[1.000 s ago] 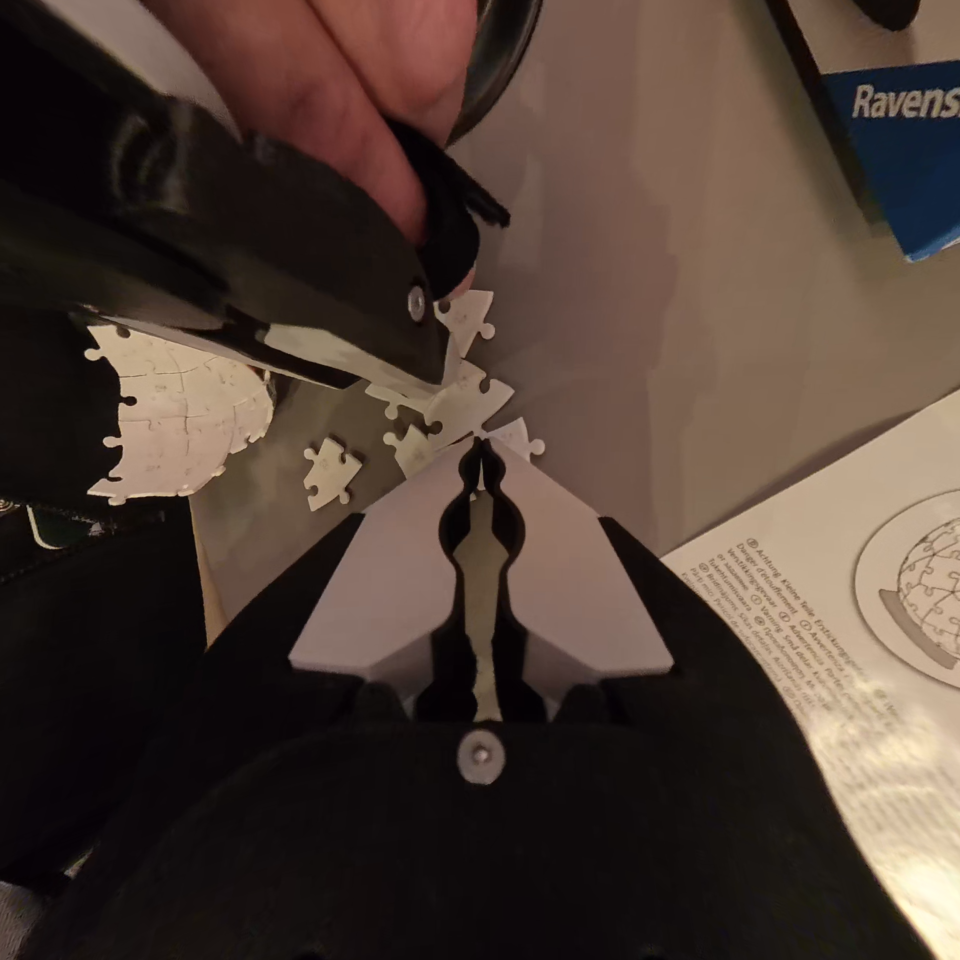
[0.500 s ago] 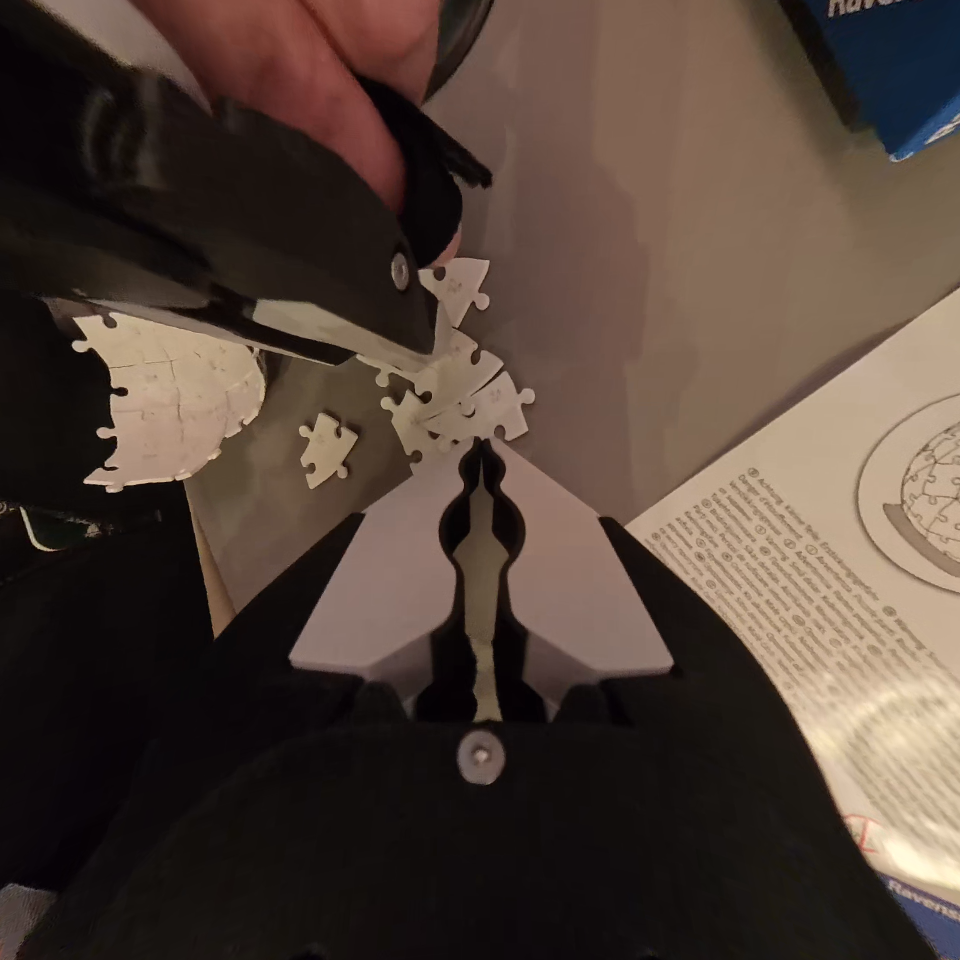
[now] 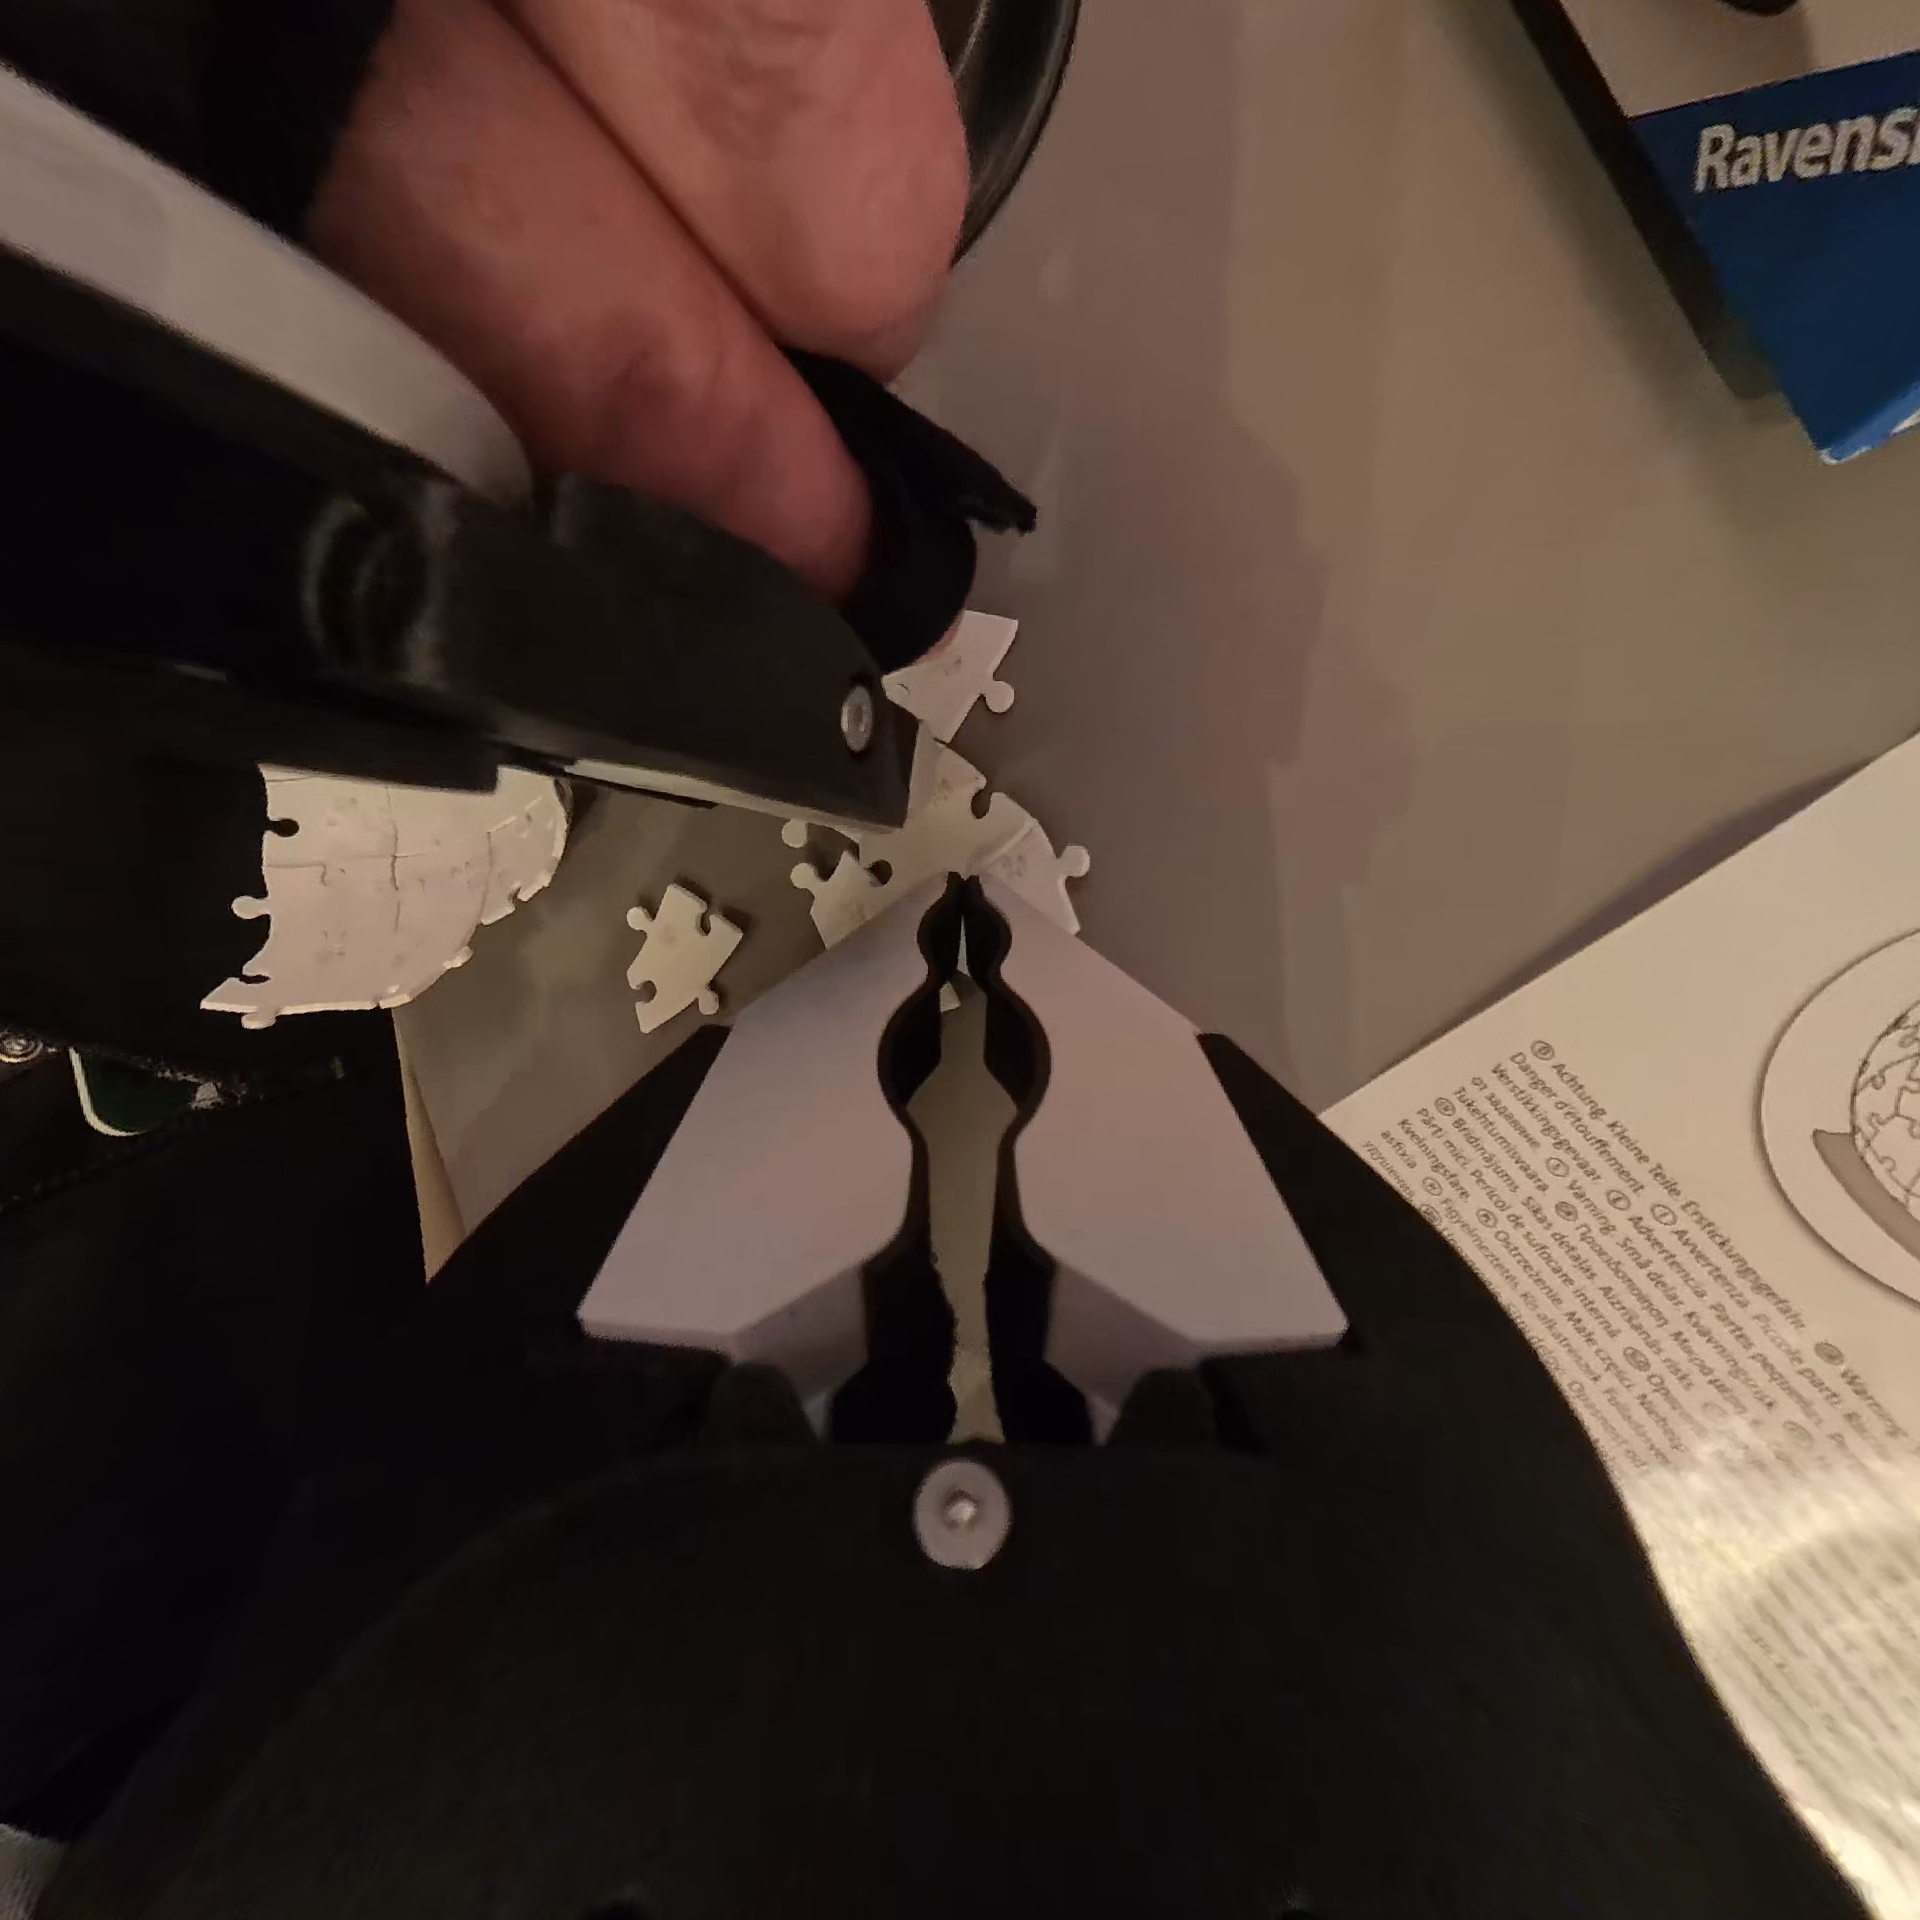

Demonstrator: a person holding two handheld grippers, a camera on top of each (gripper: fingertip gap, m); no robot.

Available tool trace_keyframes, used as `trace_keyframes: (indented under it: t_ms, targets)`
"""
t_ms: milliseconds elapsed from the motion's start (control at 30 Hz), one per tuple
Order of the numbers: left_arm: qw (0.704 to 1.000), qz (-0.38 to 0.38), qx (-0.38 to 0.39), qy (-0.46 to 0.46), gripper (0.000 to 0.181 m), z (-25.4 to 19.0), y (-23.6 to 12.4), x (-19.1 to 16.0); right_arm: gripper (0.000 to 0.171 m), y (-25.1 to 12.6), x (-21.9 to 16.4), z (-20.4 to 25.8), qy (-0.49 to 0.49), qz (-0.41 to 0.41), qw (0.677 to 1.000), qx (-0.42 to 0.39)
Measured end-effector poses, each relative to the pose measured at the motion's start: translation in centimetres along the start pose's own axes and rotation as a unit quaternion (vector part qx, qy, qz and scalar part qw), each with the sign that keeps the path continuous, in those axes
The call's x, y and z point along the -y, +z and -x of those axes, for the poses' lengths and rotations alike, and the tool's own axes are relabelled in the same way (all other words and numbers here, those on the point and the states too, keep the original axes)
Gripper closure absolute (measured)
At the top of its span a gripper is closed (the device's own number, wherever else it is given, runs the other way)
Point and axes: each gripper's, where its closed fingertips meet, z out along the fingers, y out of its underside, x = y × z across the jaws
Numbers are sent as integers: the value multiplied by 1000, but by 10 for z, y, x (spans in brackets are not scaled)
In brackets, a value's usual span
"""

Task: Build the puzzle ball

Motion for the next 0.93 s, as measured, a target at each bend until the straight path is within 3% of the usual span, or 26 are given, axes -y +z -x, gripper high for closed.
trace_keyframes:
  t_ms: [500, 767, 933]
  targets:
    - [999, -6, 0, -32, 148, -2, -5, -8, 171, 2, -3, -1, -33, -12, 999, -36]
    - [984, -67, 38, -158, 146, -6, -17, -34, 171, 1, -3, -1, -26, -36, 998, -34]
    - [969, -103, 17, -224, 142, -19, -12, -34, 171, 1, -3, -1, -23, -46, 998, -34]
